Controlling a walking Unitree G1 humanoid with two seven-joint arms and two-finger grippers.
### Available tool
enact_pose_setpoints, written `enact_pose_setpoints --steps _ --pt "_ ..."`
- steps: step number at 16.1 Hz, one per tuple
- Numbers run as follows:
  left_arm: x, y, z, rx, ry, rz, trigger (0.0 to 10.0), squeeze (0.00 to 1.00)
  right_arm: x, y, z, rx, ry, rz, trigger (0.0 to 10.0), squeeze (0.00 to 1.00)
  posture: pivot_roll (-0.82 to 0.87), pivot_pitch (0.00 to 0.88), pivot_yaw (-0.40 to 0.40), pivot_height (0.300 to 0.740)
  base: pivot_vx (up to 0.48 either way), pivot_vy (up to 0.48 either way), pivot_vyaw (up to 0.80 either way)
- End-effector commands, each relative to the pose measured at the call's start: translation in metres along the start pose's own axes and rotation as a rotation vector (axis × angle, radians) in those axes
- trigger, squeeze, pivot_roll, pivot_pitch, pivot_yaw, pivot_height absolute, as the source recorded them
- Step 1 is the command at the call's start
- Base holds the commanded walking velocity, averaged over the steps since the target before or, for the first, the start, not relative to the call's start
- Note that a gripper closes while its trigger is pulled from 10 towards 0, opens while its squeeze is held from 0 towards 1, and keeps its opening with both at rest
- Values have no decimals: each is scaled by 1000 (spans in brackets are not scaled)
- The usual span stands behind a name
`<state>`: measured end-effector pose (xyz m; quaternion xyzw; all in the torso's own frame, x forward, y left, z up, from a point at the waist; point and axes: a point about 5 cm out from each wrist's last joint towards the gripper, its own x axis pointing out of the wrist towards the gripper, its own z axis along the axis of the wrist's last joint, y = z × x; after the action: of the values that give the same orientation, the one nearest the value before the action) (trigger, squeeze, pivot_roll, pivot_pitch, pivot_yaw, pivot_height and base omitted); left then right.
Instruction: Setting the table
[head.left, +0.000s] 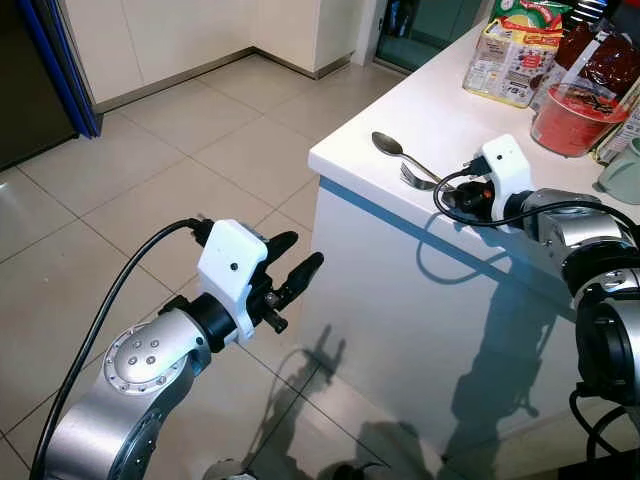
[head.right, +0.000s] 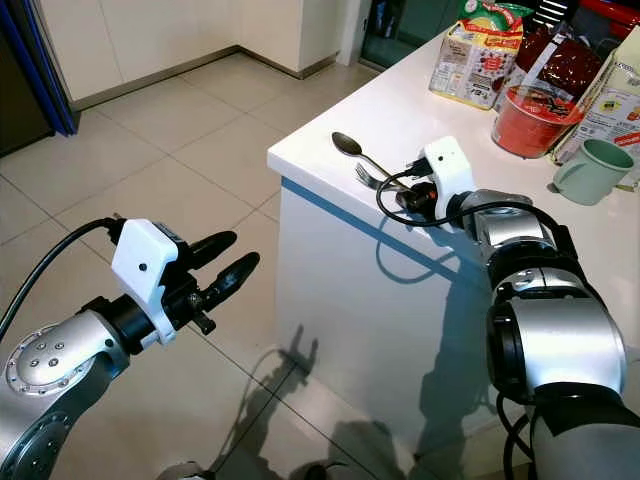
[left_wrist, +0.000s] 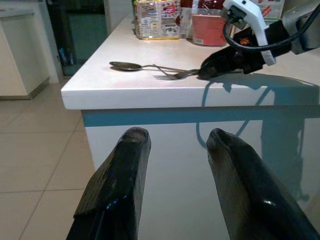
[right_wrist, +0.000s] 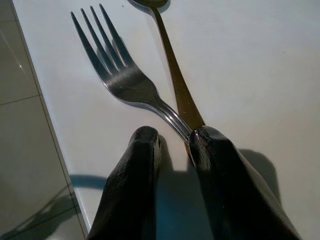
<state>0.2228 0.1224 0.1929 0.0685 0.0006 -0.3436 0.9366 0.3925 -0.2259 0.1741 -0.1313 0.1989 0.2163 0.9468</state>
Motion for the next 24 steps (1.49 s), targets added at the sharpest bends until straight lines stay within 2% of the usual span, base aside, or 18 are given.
enact_pose_setpoints --steps 1,2,9,11,16,19,20,21,22,23,24 --pt "0 -6 2 3 -2 -41 10000 0 -4 -3 -8 7 43 11 314 0 196 83 -120 740 0 0 0" --pt "1 -6 2 3 -1 -46 10000 0 -4 -4 -7 3 42 15 0 0 192 81 -117 740 0 0 0" --pt "5 -7 3 3 -7 -67 10000 0 -6 -3 -6 -43 42 56 0 0 180 66 -114 740 0 0 0" --pt "7 -6 4 6 -15 -65 10000 0 -7 -5 0 -36 8 52 0 0 174 58 -119 740 0 0 0" --pt "9 -4 6 10 -38 -47 10000 0 -17 -17 35 71 -182 58 0 0 160 43 -135 740 0 0 0" --pt "11 -5 5 7 -41 -52 10000 0 -20 -22 34 63 -175 6 0 0 157 40 -136 740 0 0 0" --pt "12 -5 4 8 -42 -52 10000 0 -19 -23 30 22 -149 -38 0 0 157 39 -138 740 0 0 0" --pt "13 -3 4 13 -43 -36 10000 0 -19 -25 28 -9 -143 -76 7333 0 159 39 -142 740 0 0 0" --pt "15 -1 3 20 -38 6 10000 0 -21 -28 29 -11 -160 -105 10000 0 160 36 -155 740 0 0 0" --pt "17 9 0 41 -15 148 10000 0 -28 -36 37 51 -261 -142 10000 0 160 34 -170 740 0 0 0" --pt "16 13 0 37 -30 199 10000 0 -31 -38 39 90 -311 -134 10000 0 159 30 -178 740 0 0 0"
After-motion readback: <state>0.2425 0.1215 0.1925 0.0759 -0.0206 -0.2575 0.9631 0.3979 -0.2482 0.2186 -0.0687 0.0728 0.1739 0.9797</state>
